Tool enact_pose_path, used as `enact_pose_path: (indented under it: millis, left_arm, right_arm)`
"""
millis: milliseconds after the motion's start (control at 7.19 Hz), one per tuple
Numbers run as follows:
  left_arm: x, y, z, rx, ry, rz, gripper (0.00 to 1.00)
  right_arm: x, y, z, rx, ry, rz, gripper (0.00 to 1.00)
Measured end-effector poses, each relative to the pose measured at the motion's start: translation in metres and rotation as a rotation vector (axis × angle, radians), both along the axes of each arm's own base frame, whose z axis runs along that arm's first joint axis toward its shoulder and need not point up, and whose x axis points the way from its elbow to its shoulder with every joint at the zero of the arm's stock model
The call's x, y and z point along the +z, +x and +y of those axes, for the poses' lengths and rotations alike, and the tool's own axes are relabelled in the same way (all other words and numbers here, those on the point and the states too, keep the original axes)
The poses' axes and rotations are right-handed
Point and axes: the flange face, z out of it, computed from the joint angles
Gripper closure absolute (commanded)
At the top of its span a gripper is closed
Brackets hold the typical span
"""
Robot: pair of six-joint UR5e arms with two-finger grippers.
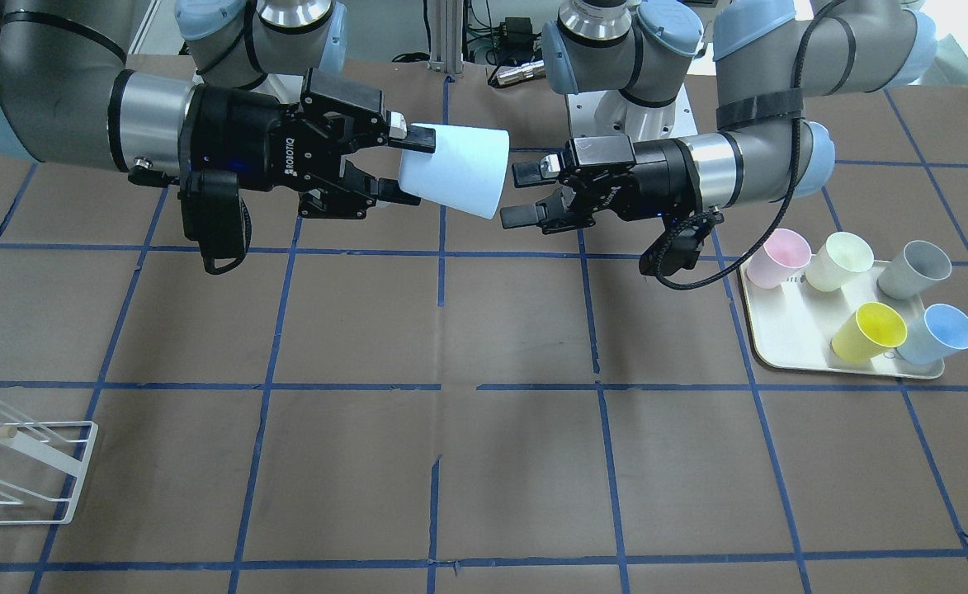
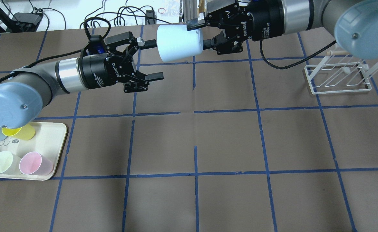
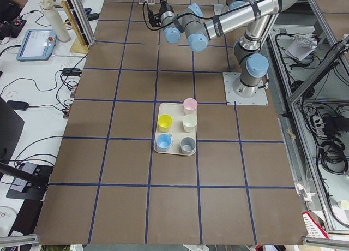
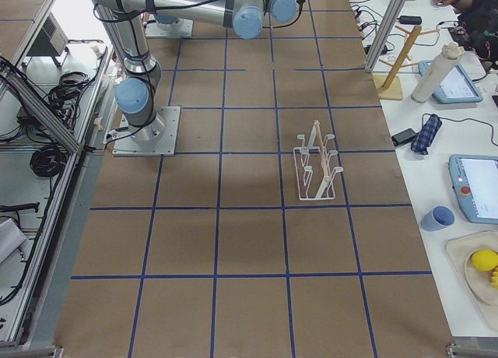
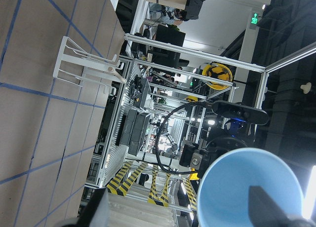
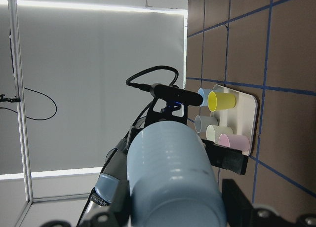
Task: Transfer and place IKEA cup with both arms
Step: 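Close the left gripper on the cup's open rim held by the right gripper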
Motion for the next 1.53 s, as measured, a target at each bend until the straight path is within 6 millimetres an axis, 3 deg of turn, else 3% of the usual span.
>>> enact_pose_path:
  millis: [278, 417, 974, 1391, 1530]
  left_arm:
    - [-0.003, -0.015, 0.001, -0.015, -0.01, 0.021, 0.0]
    - [-0.004, -0.016, 0.0, -0.011, -0.007, 0.033, 0.07]
    - [-0.008, -0.016, -0.007, 0.017, -0.008, 0.072, 0.17]
    - [-0.009, -0.018, -0.008, 0.019, -0.03, 0.076, 0.47]
    - [-0.009, -0.018, -0.008, 0.018, -0.041, 0.073, 0.9]
  right_arm:
    - [-0.003, 0.0, -0.002, 0.0, 0.003, -0.001, 0.7]
    - [-0.004, 0.0, -0.003, 0.0, 0.004, -0.001, 0.7]
    - [-0.008, 0.0, -0.004, 0.003, 0.015, 0.003, 0.69]
    - [-0.013, 0.0, -0.007, 0.003, 0.026, 0.002, 0.68]
    - [-0.014, 0.0, -0.008, 0.003, 0.027, 0.001, 0.67]
